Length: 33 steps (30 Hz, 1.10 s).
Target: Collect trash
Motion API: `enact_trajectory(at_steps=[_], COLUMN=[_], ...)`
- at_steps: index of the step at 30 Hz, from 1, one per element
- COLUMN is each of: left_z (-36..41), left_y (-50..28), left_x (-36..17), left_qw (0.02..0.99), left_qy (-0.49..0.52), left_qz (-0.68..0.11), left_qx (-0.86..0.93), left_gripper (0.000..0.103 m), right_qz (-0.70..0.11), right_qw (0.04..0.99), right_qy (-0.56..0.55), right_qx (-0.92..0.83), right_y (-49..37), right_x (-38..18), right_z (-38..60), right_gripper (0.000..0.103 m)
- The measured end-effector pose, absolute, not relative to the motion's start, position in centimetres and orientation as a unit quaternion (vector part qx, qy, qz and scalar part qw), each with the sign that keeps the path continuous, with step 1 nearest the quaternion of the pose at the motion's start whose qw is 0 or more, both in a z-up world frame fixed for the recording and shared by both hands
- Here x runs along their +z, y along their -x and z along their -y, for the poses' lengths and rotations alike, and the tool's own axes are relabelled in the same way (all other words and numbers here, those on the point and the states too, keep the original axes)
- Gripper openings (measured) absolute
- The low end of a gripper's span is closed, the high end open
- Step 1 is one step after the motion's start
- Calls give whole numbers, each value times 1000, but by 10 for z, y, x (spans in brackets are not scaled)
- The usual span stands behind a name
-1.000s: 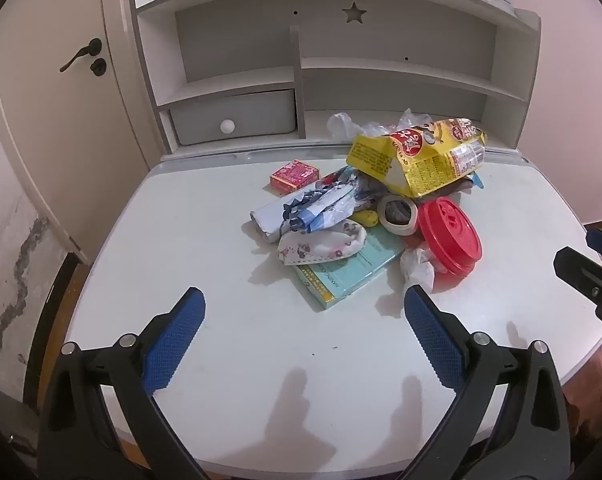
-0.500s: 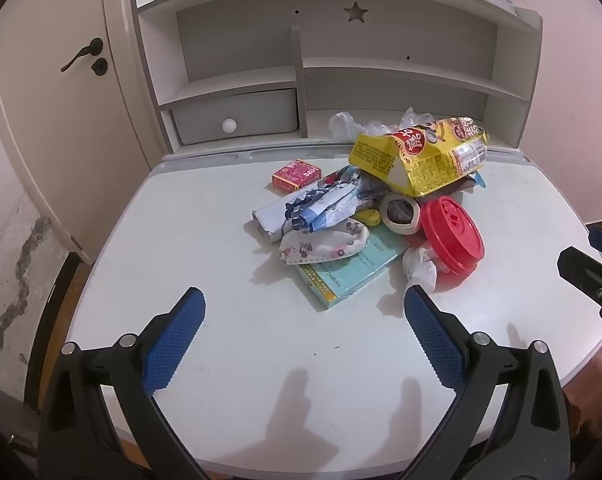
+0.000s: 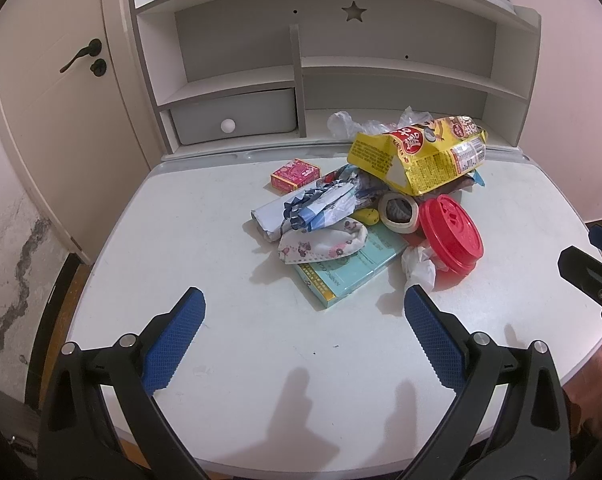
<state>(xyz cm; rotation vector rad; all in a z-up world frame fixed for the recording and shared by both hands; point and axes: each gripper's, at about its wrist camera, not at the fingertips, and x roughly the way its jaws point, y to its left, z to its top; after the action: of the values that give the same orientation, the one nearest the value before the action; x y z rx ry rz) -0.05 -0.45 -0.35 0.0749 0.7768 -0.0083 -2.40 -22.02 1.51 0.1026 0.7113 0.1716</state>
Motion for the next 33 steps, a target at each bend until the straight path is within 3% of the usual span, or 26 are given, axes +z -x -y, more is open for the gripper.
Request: enact_trajectory(at_steps=[33], left_z=[3], left_y=[2], left_x=[-2], left_qw=[923], left_qy=[-40], left_qz=[-383], left_qx=[-5], left_gripper=[97], right_qz=[-347], right_qw=[932], right_qy=[-50], right_qx=[88], right_y=[24], right_x=[16], right_z=[219], right_gripper=[97])
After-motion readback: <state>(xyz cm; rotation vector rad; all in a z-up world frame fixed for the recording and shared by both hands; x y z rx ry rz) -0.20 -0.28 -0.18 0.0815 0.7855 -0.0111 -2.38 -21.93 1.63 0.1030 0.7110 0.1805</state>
